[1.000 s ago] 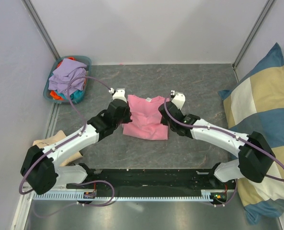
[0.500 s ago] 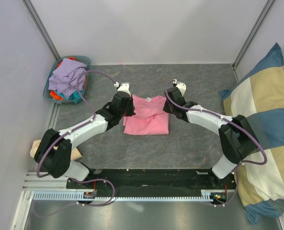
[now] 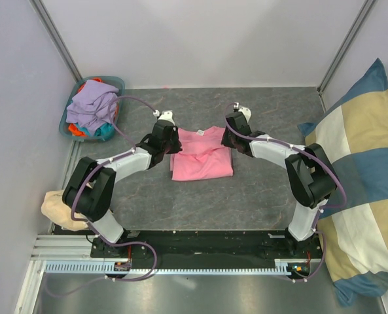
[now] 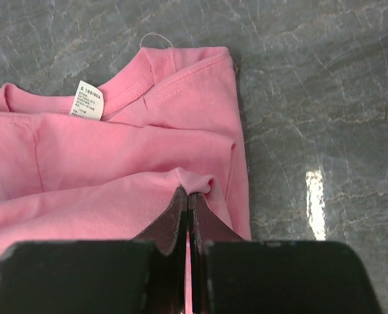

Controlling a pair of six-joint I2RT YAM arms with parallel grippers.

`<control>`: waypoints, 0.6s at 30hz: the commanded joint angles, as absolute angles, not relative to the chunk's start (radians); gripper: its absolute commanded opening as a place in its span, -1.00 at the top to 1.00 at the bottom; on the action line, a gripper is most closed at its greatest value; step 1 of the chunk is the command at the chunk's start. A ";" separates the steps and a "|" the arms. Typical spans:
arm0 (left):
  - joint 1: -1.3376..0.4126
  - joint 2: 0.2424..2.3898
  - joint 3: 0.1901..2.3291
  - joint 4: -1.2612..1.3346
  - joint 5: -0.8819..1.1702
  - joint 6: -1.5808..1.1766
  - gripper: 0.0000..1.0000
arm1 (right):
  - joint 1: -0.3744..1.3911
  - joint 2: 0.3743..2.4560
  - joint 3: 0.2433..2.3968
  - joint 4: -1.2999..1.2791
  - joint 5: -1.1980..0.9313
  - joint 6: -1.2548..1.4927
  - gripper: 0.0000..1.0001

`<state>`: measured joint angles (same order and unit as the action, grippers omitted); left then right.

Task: Fold and stack the t-shirts
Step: Fold the tshirt

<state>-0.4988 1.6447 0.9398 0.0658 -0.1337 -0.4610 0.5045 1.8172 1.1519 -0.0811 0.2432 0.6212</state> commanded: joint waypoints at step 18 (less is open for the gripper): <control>-0.434 1.709 1.066 0.164 -0.118 -0.400 0.61 | 0.440 1.986 1.499 -0.041 0.190 0.458 -0.21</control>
